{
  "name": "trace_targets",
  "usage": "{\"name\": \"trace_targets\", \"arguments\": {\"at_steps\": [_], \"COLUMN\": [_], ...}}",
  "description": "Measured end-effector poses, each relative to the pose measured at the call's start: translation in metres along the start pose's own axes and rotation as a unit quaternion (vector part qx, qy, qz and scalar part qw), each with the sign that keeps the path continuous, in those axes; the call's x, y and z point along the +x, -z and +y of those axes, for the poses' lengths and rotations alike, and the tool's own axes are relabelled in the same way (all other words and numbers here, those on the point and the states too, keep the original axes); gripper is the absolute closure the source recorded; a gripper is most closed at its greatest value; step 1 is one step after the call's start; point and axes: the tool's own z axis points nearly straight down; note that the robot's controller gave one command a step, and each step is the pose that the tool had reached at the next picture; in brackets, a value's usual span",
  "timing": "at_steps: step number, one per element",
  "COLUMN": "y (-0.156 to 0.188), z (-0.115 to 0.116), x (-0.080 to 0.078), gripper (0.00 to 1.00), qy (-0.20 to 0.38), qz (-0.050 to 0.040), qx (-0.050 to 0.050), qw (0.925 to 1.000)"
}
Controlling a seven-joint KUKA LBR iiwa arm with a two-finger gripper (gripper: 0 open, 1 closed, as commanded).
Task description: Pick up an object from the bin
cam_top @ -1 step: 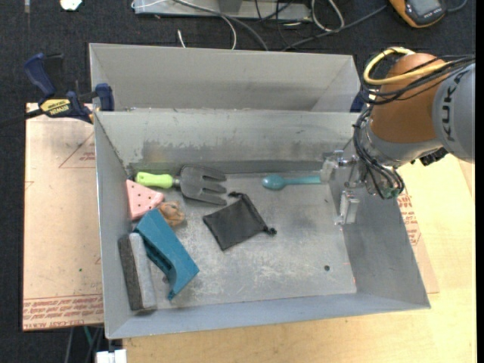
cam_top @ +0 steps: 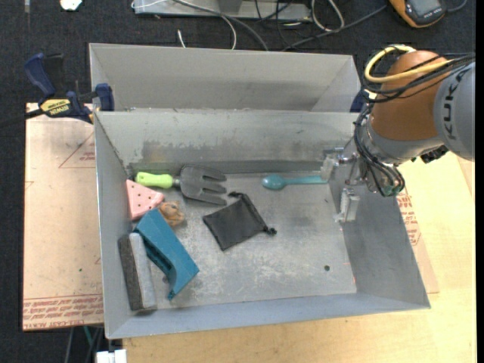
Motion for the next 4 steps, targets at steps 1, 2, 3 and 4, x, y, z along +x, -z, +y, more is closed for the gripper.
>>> {"name": "trace_targets", "arguments": {"at_steps": [1, 2, 3, 4], "y": [-0.003, 0.008, -0.022, -0.039], "z": [0.057, 0.091, 0.130, 0.156], "x": [-0.016, -0.026, -0.021, -0.015], "gripper": [0.00, 0.00, 0.00, 0.00], "qy": [0.009, 0.028, 0.018, 0.032], "qz": [-0.0004, -0.0011, -0.0020, -0.0021], "qx": [0.000, -0.001, 0.000, -0.002], "qw": [1.0000, 0.9996, 0.9998, 0.9995]}}
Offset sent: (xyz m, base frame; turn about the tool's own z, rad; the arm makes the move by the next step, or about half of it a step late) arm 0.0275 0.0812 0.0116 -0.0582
